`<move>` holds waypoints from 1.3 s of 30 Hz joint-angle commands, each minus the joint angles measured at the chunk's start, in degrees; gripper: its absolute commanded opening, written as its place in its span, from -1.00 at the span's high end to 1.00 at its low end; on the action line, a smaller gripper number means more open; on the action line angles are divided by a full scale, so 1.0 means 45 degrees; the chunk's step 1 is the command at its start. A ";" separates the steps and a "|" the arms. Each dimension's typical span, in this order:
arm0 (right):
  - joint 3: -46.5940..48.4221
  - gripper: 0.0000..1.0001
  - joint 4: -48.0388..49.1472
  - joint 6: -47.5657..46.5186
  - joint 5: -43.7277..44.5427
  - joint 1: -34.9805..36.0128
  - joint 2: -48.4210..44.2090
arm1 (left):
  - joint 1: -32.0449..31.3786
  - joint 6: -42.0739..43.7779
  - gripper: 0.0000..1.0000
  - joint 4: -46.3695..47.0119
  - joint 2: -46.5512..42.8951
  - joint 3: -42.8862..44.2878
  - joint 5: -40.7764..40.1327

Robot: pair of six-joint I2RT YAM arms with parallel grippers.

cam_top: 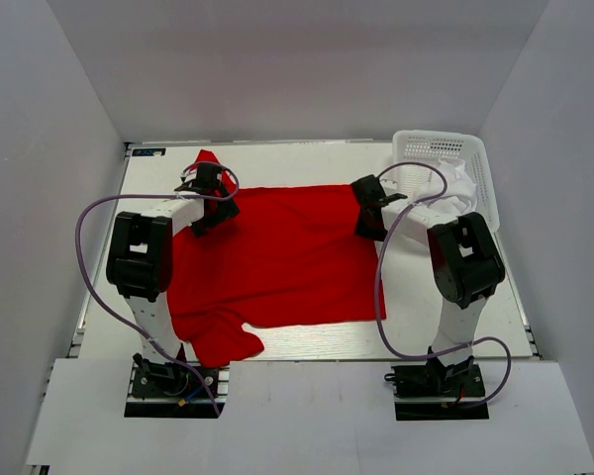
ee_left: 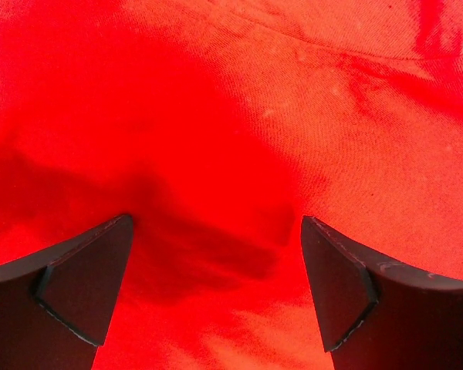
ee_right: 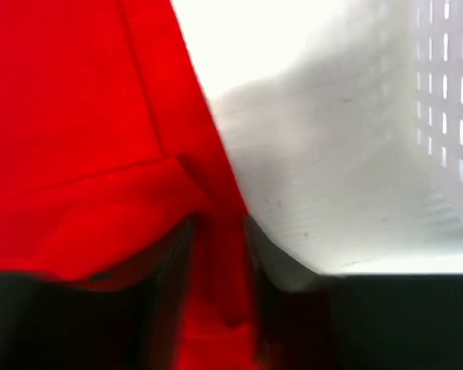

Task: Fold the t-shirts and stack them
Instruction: Flatten out the tshirt

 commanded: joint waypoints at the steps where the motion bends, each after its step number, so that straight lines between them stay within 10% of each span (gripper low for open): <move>1: 0.0975 0.05 -0.0678 -0.0549 0.0550 0.0139 0.0080 | 0.0078 0.0002 -0.99 -0.0164 0.0279 0.0194 0.0021; 17: 0.2206 -0.81 0.1961 -0.3013 -0.2851 0.0765 0.0291 | 0.0196 0.0431 -0.99 0.1516 -0.1850 0.0157 -0.0426; 39: 0.8802 -0.81 0.1024 -0.3341 -0.2499 -0.0935 0.6816 | 0.0801 0.1913 -0.99 0.1729 0.5040 0.5953 0.0565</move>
